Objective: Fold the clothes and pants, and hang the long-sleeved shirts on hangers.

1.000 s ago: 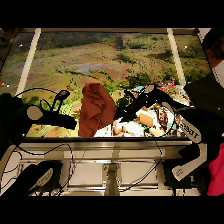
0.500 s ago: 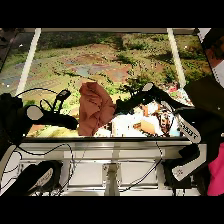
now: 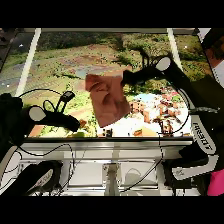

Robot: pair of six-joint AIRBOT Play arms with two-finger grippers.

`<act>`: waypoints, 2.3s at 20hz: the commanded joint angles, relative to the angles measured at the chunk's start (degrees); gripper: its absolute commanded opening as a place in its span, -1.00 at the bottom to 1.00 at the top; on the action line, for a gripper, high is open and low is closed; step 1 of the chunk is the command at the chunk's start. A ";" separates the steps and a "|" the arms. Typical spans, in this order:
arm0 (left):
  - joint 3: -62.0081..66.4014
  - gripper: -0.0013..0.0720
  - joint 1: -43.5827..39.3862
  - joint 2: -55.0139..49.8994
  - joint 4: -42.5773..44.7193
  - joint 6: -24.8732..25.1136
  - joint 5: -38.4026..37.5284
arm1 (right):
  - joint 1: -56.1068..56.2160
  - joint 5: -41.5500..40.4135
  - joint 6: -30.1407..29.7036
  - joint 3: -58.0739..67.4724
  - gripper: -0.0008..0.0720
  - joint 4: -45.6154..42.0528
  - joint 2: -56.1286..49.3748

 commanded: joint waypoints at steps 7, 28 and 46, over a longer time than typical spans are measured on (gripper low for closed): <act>0.04 0.47 -17.94 -1.11 -12.52 2.97 29.31 | -5.31 -3.30 0.90 6.03 -0.89 -11.80 -1.53; 13.42 0.36 -35.28 -27.23 20.31 6.01 38.40 | -15.91 16.17 -0.39 6.88 0.23 -9.75 -1.53; 15.89 -0.95 -35.74 -31.06 20.92 -2.99 48.94 | -15.98 16.61 -0.39 6.88 -0.94 -9.84 -1.53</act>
